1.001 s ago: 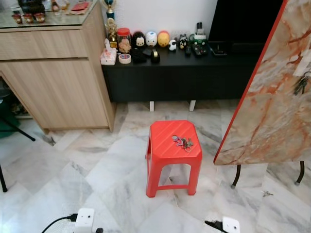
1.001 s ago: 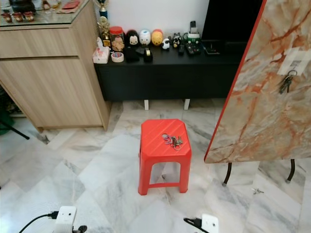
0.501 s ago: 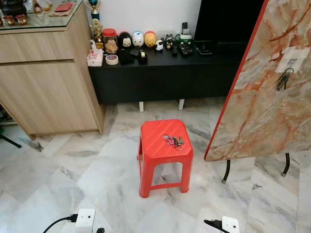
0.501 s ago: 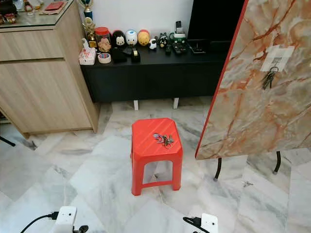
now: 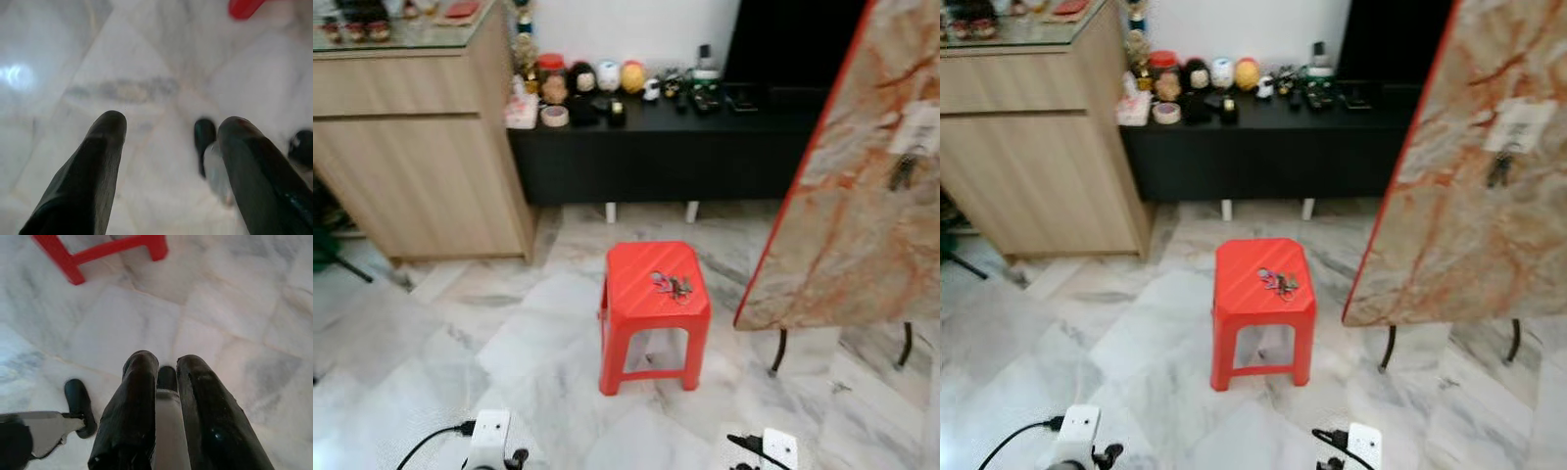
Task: Hang keys on a hook
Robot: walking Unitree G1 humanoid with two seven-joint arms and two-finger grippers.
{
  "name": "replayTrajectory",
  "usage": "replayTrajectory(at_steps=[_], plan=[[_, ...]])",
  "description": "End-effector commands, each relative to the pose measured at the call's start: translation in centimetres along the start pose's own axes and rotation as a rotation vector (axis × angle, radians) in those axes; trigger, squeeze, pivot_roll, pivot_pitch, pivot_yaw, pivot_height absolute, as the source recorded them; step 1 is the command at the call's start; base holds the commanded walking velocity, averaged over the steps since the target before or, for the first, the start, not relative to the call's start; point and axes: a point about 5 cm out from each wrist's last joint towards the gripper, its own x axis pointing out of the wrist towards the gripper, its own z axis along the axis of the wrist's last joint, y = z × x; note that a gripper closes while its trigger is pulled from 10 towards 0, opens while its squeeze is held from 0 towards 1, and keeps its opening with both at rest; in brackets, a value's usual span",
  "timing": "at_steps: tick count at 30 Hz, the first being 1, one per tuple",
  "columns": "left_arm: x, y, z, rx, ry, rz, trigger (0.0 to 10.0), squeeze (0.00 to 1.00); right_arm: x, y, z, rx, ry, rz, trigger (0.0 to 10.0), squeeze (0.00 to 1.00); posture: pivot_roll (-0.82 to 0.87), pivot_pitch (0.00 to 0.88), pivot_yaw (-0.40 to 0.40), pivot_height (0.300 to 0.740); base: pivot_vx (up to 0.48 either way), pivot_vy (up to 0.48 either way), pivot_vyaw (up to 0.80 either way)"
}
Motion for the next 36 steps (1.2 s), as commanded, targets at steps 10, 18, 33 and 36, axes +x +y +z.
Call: replayTrajectory(at_steps=[10,18,33,36], plan=[[-0.08,-0.23,-0.59,0.025,0.029,-0.013,10.0,0.0,-0.17,-0.5,-0.77,-0.026,0.021,-0.004,10.0,0.0,0.01,0.0,-0.03,0.74,0.181,0.0,0.08],[0.01,-0.31,-0.21,0.024,0.018,-0.011,10.0,0.0,-0.2,-0.58,-0.93,0.008,0.024,-0.01,10.0,0.0,0.01,0.0,-0.031,0.74,0.278,0.0,0.52],[0.0,-0.66,-0.3,0.021,0.017,-0.013,10.0,0.0,-0.11,-0.01,-0.62,0.042,0.014,0.026,10.0,1.0,0.01,0.0,-0.041,0.74,0.279,0.0,0.0],[0.0,-0.62,-0.31,0.015,0.019,-0.009,10.0,0.0,-0.08,0.06,-0.49,0.037,0.012,0.026,10.0,1.0,0.01,0.0,-0.04,0.74,0.277,0.0,0.0]])
